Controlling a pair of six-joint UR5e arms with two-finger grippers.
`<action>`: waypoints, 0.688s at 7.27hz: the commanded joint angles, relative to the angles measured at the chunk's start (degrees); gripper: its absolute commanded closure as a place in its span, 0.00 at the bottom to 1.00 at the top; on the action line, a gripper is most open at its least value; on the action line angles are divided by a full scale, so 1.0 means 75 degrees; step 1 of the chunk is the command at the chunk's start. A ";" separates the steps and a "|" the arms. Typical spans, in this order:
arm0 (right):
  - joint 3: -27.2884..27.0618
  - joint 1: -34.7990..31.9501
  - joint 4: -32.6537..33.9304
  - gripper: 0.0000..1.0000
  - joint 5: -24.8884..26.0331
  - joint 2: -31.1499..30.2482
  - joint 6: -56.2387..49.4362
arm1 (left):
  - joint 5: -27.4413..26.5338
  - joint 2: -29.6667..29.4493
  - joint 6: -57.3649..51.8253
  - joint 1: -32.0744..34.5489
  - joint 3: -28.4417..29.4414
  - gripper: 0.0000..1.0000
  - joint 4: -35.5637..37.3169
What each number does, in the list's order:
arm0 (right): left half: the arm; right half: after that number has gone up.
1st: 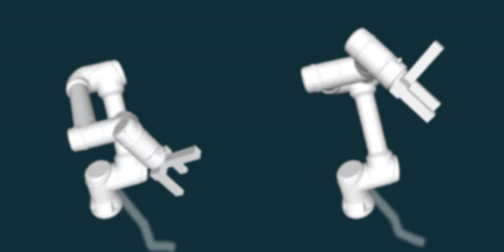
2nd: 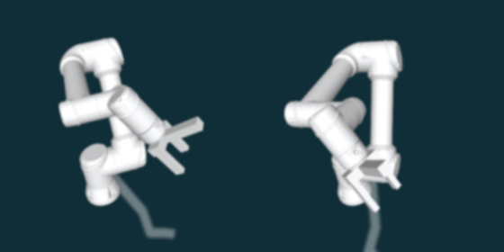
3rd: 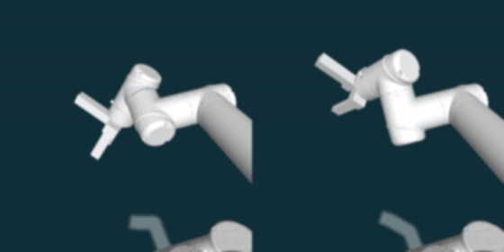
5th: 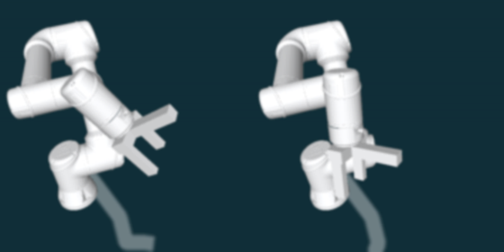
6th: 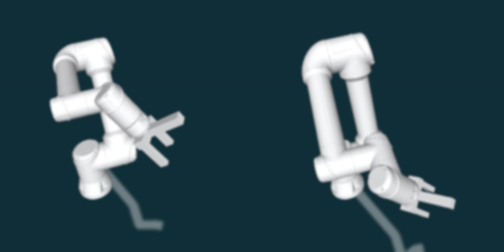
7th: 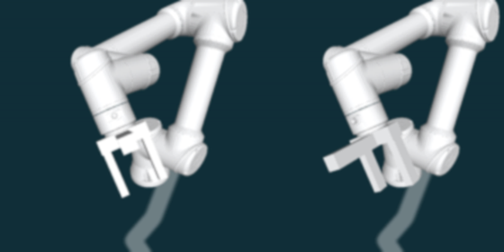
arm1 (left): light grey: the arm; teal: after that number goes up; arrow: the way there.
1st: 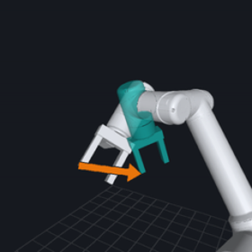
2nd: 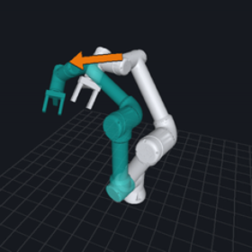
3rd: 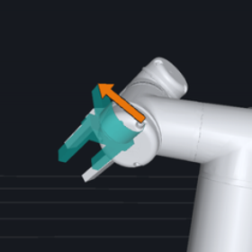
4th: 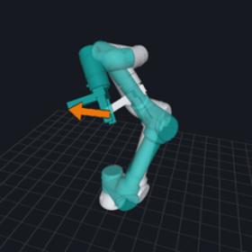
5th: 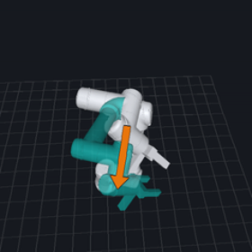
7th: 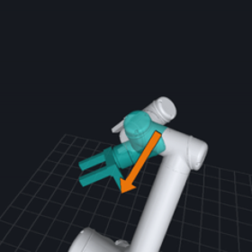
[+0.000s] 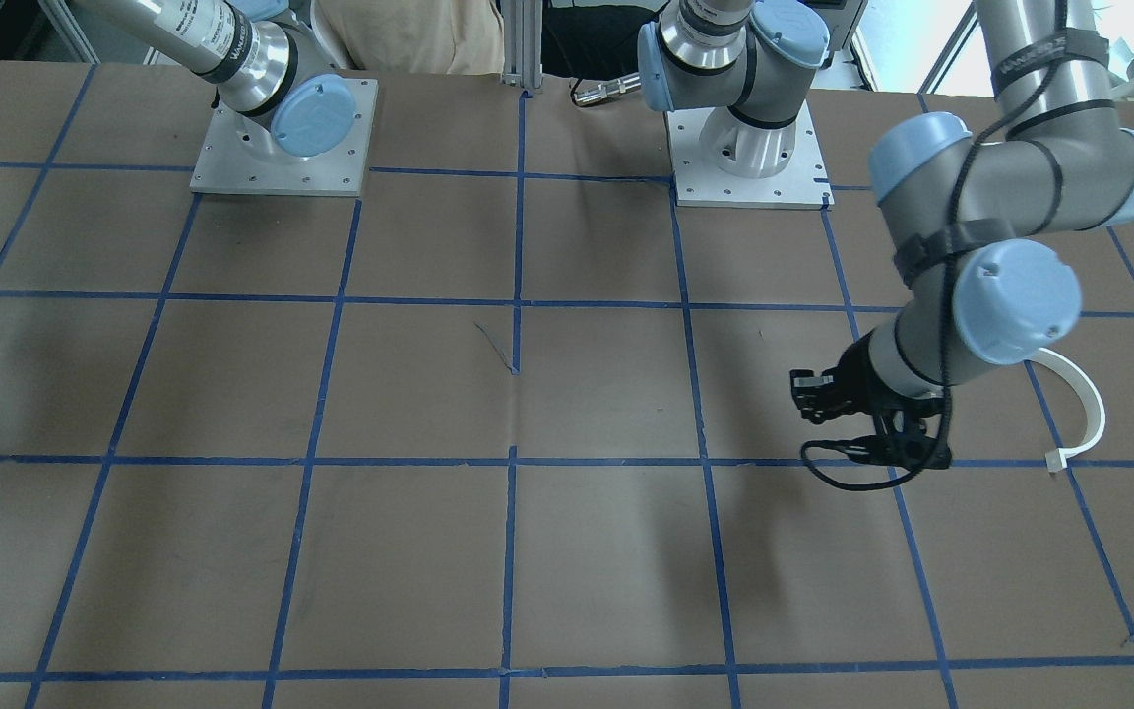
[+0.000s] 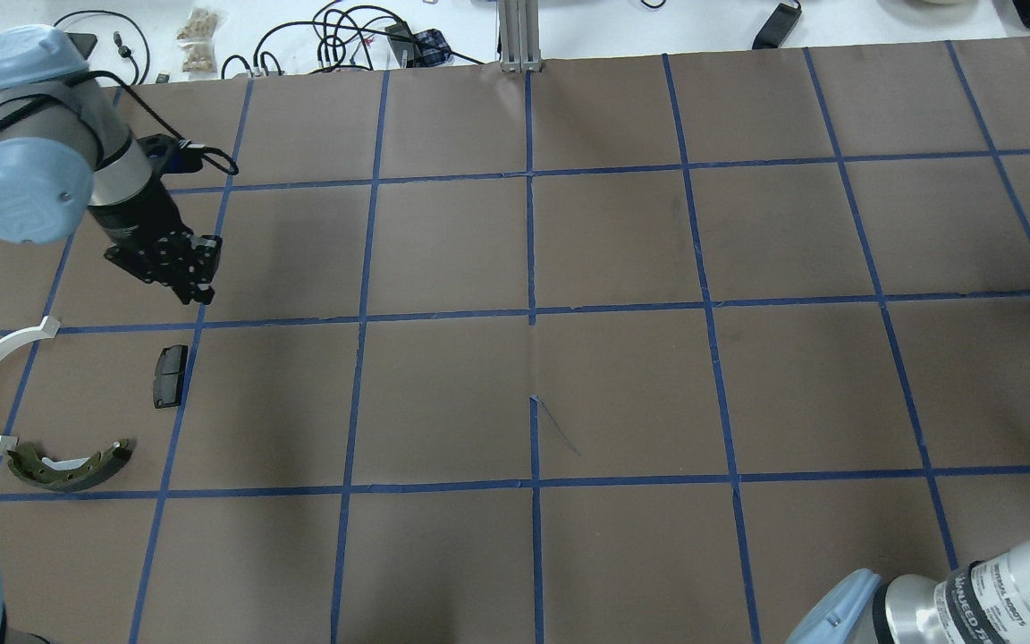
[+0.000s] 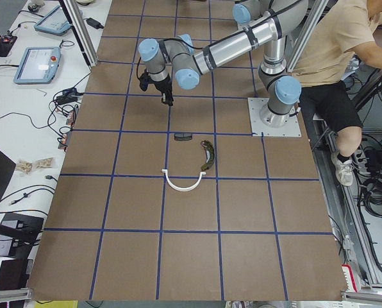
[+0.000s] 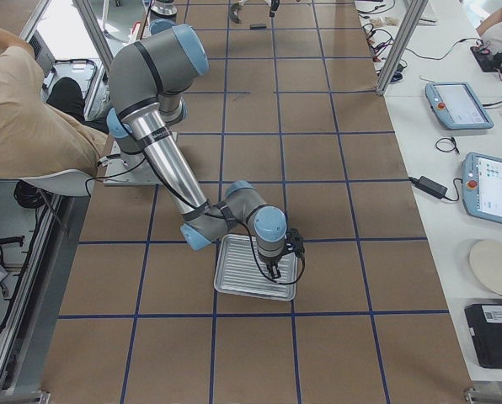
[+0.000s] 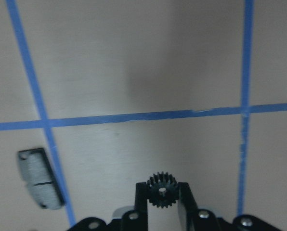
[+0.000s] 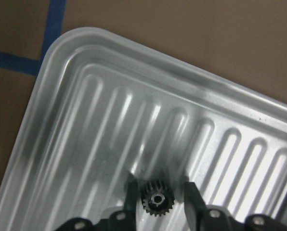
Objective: Place bearing gear from tray to pile
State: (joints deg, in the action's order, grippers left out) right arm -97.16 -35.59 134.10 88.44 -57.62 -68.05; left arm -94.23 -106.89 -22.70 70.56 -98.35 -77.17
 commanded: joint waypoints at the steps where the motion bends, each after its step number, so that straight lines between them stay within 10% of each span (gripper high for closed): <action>1: 0.0005 -0.0012 -0.0044 0.96 0.0020 -0.0110 -0.0020 | -0.0186 0.0002 -0.1352 -0.1130 -0.0384 1.00 0.0291; 5: -0.0112 -0.1620 -0.1912 1.00 -0.0073 -0.1711 0.1084 | -0.0186 -0.0349 -0.2293 -0.1779 -0.1052 1.00 0.1693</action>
State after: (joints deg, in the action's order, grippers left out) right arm -97.74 -41.33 126.42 88.36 -65.56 -65.56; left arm -95.62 -108.95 -39.03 58.02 -104.15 -68.67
